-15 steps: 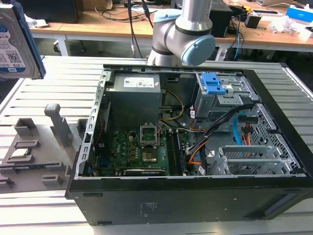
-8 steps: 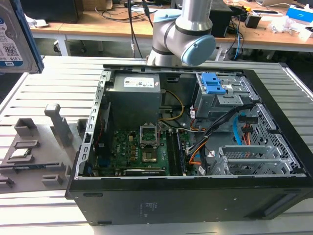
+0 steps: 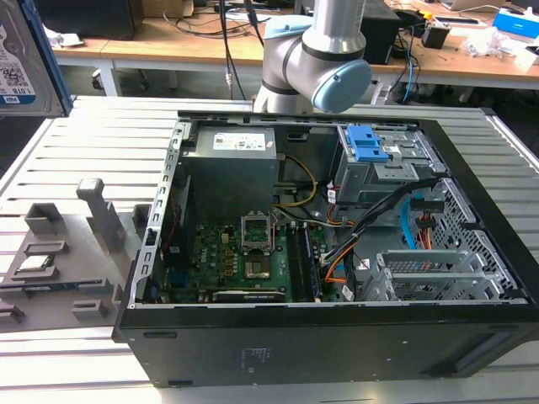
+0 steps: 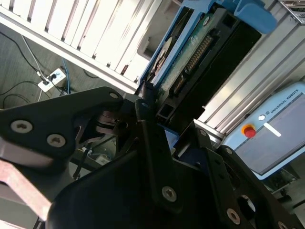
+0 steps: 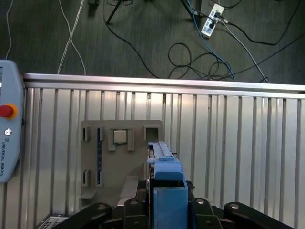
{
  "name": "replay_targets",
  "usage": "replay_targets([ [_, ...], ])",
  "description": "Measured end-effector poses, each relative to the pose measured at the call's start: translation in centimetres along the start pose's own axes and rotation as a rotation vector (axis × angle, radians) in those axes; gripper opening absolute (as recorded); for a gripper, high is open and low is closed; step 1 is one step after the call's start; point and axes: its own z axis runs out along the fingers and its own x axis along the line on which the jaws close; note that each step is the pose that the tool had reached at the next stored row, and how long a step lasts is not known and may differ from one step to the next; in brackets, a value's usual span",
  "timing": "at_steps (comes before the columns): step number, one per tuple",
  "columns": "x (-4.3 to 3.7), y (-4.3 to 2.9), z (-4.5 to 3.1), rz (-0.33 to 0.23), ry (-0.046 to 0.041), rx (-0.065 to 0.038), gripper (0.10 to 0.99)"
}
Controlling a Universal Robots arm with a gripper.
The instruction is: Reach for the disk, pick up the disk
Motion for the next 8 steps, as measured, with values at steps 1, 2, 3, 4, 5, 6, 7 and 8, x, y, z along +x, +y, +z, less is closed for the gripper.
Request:
replay_targets([
  [1,0.00,-0.01,-0.10,0.000,0.0000,0.000,0.365],
  [2,0.00,-0.01,-0.29,0.000,-0.0001,0.000,0.365],
  [3,0.00,-0.02,-0.47,0.000,0.0000,0.000,0.365],
  [4,0.00,-0.03,-0.60,0.000,-0.0001,0.000,0.365],
  [5,0.00,-0.03,-0.71,0.000,0.0000,0.000,0.365],
  [6,0.00,-0.04,-0.89,0.000,0.0000,0.000,0.365],
  [7,0.00,-0.04,-1.00,0.000,0.0001,0.000,0.365],
  [8,0.00,-0.05,-1.11,0.000,0.0000,0.000,0.365],
])
